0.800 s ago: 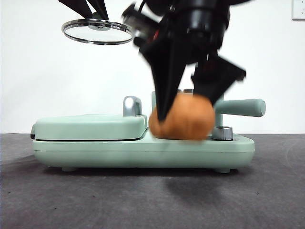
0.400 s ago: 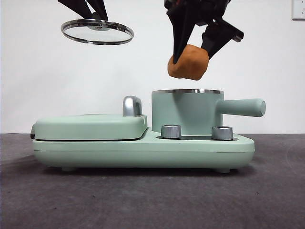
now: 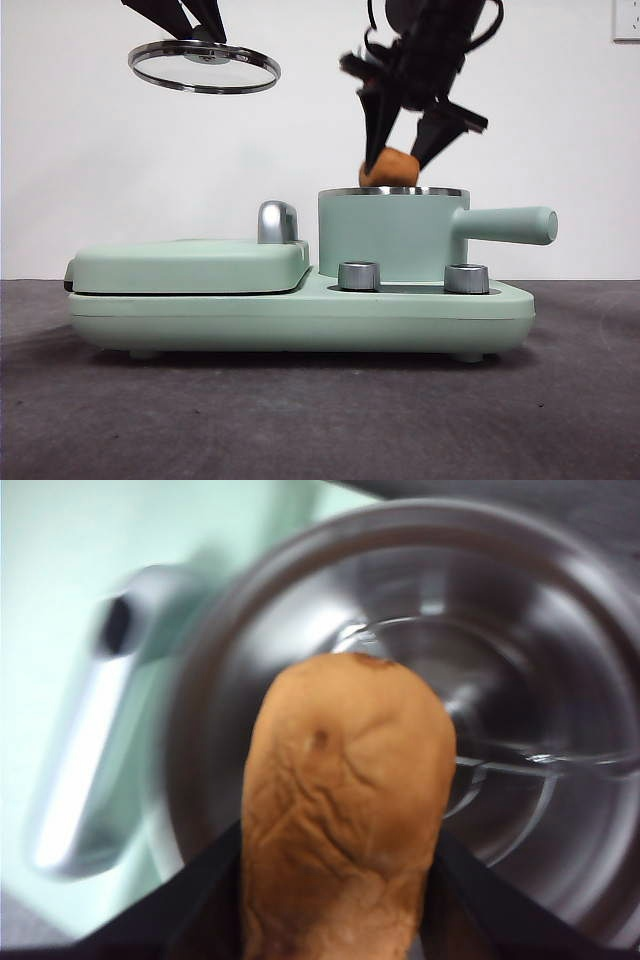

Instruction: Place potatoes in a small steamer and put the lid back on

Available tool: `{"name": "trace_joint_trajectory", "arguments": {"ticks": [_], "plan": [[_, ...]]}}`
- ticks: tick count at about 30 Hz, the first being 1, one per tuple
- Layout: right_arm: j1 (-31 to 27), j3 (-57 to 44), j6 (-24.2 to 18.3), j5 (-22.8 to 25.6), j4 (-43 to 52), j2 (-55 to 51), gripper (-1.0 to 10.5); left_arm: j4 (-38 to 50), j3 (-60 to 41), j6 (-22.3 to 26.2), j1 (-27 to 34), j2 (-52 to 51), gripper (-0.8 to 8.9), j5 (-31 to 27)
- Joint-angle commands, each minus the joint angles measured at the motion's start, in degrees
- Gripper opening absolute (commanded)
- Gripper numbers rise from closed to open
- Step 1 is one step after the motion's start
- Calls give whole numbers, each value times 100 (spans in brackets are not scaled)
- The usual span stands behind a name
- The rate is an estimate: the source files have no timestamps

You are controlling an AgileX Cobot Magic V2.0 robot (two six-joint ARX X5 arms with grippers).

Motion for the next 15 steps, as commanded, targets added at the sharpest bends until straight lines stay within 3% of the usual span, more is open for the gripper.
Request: {"name": "trace_joint_trajectory", "arguments": {"ticks": [1,8,13,15], "plan": [[-28,184,98,-9,11,306,93,144,221,39,-17,-7,24,28],[-42,184,90,20,59,457,95,155,221,39,-22,-4,24,31],[-33,184,42,35,-15,472,304,153,221,39,-22,-4,24,31],[-33,184,2,35,-9,472,333,153,221,37,-22,-4,24,31]]}}
